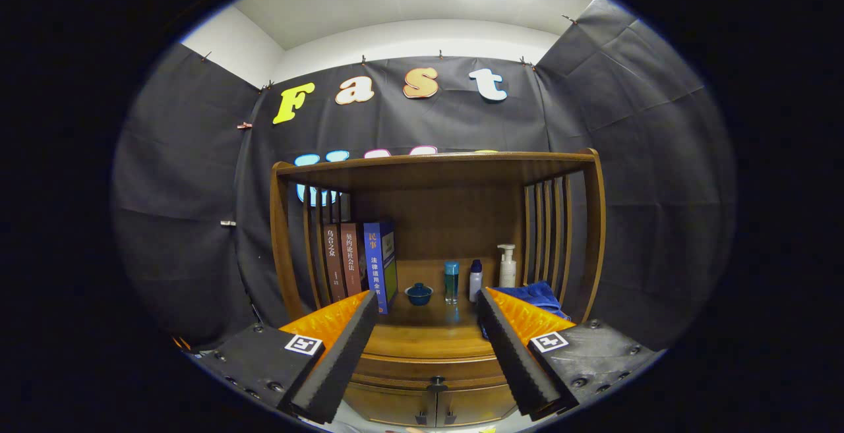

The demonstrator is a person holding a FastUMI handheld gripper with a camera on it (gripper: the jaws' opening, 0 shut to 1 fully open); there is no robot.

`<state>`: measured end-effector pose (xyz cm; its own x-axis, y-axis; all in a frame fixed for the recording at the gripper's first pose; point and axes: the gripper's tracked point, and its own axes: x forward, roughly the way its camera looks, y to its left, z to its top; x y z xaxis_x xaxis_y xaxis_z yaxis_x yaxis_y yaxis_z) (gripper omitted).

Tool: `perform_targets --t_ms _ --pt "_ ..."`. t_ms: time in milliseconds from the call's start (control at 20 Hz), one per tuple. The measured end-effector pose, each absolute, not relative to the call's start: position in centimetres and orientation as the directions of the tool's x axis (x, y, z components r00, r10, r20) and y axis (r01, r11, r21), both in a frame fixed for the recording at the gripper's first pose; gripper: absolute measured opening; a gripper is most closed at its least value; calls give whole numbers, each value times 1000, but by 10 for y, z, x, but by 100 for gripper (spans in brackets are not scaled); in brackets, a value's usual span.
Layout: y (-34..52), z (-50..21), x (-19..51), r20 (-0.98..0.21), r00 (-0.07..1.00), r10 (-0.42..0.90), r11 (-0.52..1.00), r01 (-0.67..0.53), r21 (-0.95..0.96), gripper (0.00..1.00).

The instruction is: Pull open the drawer, take out the items inside it, and place them on the countertop above the cabinet.

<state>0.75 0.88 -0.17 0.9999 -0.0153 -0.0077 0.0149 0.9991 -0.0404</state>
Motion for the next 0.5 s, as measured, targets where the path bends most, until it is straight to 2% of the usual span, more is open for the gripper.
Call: perform_targets --t_ms 500 --pt "-1 -42 25 -97 995 -17 1000 16 -3 99"
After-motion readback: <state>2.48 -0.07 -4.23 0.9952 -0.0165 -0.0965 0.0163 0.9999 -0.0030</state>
